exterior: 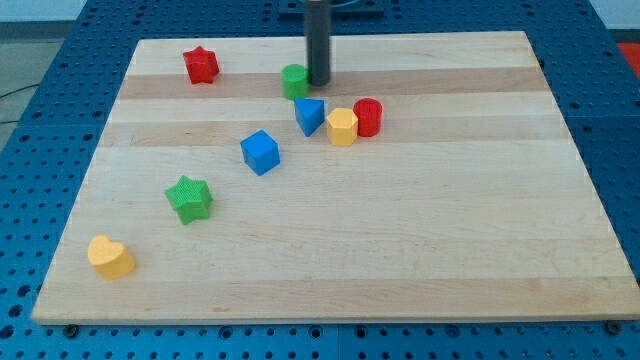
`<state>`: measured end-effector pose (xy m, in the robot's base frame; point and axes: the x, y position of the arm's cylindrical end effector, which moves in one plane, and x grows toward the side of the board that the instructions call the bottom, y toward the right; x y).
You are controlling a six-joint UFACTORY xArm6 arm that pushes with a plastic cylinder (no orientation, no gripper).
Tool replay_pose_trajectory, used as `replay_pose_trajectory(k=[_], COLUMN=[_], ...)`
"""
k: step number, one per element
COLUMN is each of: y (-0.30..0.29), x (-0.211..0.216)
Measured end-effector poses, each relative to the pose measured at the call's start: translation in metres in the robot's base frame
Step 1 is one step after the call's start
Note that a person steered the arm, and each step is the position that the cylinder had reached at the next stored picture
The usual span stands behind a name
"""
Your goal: Push the blue triangle into the blue cube
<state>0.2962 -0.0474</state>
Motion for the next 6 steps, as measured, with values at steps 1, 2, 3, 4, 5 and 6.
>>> replay_pose_trajectory(k=[1,2,3,4,5,6], y=[-0.052,-0.102,-0.097,-0.051,0.007,0.037], x=[0.028,0.033,0.032,0.005,0.009,0.055])
